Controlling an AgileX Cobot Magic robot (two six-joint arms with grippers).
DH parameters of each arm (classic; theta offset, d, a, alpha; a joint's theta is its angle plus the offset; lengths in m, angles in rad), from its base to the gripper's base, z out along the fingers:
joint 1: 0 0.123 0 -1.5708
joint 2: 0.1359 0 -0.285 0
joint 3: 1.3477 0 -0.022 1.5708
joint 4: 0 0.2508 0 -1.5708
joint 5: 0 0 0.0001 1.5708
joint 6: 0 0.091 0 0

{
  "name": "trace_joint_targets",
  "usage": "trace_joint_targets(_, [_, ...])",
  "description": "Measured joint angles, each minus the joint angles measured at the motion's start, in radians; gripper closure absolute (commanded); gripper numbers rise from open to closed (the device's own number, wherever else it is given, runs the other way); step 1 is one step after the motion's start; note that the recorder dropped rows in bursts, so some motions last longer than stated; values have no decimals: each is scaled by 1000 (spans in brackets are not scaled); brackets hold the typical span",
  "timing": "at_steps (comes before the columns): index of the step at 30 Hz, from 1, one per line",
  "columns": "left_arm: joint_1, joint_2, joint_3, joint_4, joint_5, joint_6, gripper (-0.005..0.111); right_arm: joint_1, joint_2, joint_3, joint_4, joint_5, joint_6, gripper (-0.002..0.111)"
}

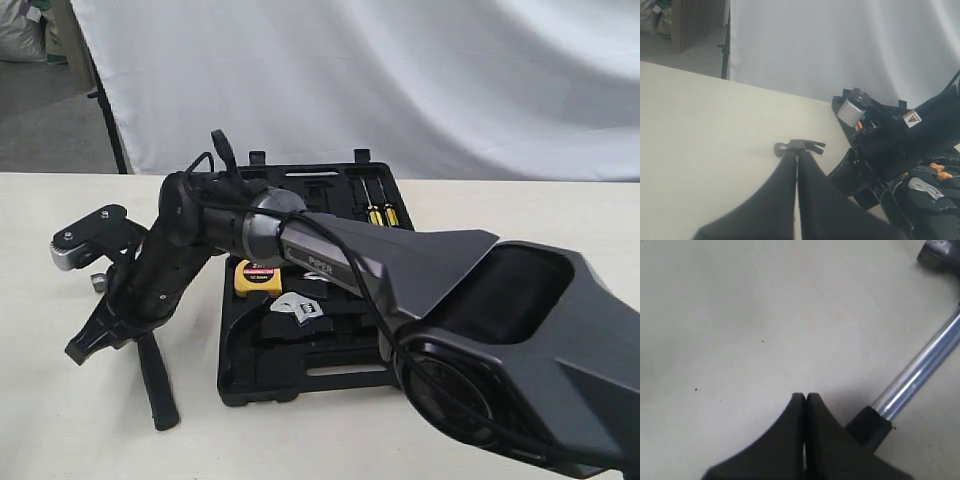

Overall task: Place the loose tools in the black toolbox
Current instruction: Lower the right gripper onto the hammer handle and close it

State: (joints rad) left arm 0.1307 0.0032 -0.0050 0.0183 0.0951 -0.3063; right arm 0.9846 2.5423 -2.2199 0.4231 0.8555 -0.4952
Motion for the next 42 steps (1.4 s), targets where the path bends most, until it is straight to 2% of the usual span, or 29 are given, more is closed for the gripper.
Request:
trace_joint_targets(4, [0,0,0,0,0,0,106,0,2,0,0,-7,5,104])
trace_joint_targets(8, [0,0,0,0,0,0,106,0,2,0,-45,-69,75,72])
trace_joint_targets(11, [0,0,0,0,0,0,106,0,2,0,-90,-107,144,59])
trace_joint_targets(18, [0,0,0,0,0,0,106,-2,12,0,-175,-206,177,58])
trace_joint_targets(28, [0,0,0,0,0,0,106,-3,94,-4,-187,-308,190,58])
trace_joint_targets(35, [0,0,0,0,0,0,106,0,96,-17,-187,-250,190,58])
trace_joint_targets(42, [0,0,0,0,0,0,106,6,92,-56,-187,-115,203,58])
